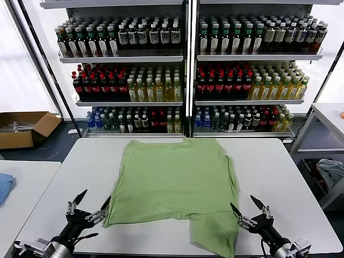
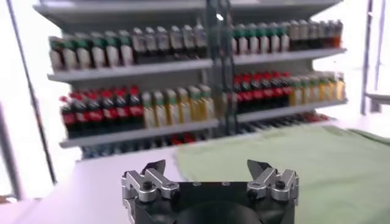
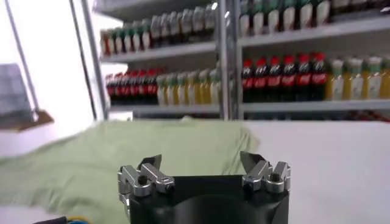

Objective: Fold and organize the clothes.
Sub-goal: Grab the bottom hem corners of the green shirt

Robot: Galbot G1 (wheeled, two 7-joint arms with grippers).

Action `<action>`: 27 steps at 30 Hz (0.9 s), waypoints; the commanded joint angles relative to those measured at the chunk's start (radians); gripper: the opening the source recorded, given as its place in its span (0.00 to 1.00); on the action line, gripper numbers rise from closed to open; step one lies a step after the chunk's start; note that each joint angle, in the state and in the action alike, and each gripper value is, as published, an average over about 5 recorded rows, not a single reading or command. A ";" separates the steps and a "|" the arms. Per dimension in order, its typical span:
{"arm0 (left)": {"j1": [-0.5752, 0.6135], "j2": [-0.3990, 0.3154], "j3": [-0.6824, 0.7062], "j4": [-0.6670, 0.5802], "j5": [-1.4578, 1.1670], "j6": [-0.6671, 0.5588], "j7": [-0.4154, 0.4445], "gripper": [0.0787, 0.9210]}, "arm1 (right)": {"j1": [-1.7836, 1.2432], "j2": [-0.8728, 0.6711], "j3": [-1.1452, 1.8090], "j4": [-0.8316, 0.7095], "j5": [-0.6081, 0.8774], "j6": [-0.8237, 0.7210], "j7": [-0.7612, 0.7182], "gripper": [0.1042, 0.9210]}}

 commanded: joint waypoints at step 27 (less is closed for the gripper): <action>-0.032 0.192 0.185 0.095 -0.172 0.290 -0.250 0.88 | -0.201 -0.096 -0.113 0.137 -0.062 -0.129 0.056 0.57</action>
